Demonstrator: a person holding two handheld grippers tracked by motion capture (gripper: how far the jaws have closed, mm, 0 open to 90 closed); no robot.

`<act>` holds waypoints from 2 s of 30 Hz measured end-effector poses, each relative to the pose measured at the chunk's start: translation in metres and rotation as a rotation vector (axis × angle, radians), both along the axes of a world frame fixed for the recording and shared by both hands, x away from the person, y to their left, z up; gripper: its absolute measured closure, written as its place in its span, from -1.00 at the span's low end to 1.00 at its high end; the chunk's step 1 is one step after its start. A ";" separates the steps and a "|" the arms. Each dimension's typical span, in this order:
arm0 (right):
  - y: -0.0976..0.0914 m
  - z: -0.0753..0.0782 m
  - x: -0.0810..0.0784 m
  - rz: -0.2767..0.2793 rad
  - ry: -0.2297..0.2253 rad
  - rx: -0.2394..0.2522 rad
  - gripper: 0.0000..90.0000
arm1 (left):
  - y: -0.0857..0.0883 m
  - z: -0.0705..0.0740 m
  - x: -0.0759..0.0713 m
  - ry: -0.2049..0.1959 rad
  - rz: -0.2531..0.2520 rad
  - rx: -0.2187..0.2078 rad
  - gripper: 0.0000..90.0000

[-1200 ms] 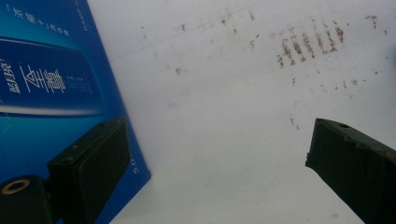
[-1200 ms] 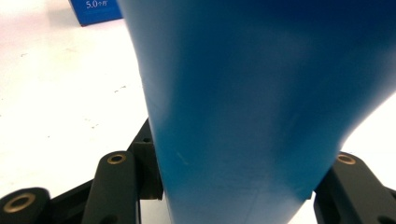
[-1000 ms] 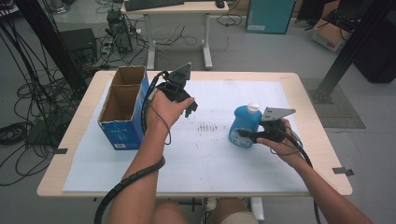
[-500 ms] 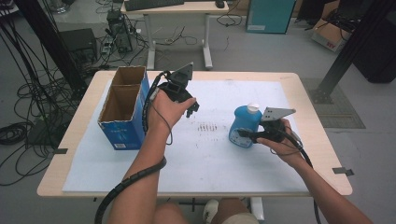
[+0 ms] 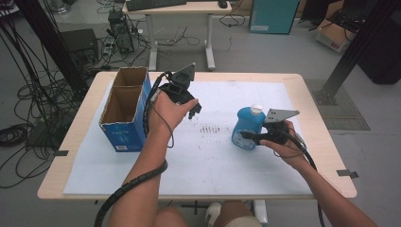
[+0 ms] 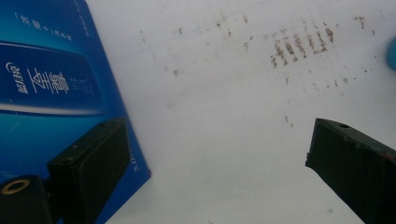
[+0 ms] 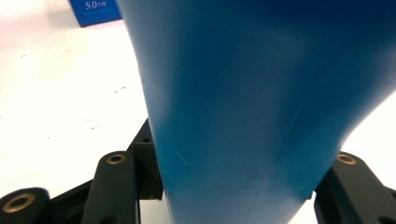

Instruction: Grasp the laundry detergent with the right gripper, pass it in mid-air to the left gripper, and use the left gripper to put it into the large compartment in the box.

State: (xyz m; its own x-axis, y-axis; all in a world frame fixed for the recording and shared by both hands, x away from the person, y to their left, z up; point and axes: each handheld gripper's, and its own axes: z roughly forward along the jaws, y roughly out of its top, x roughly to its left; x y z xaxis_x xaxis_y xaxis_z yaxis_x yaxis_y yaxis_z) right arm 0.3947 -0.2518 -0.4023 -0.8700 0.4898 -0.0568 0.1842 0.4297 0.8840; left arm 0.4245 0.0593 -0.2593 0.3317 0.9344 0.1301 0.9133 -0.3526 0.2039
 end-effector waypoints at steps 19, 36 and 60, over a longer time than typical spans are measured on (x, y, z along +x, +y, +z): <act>0.002 0.002 -0.003 -0.024 0.010 -0.010 0.00 | -0.006 0.009 -0.013 -0.006 -0.119 0.000 -0.86; -0.008 0.028 0.004 -0.014 0.057 -0.014 -0.01 | -0.004 0.042 -0.022 -0.001 -0.309 -0.003 -0.85; 0.056 0.106 0.034 0.103 0.163 -0.026 -0.01 | 0.001 0.111 -0.005 -0.004 -0.728 0.044 -0.85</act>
State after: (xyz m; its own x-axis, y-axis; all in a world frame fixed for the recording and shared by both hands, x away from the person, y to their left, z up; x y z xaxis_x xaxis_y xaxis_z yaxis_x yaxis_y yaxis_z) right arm 0.4286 -0.1953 -0.2965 -0.9140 0.3982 0.0771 0.2777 0.4758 0.8346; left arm 0.4194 0.0605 -0.1486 0.8667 0.4706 0.1653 0.4430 -0.8786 0.1783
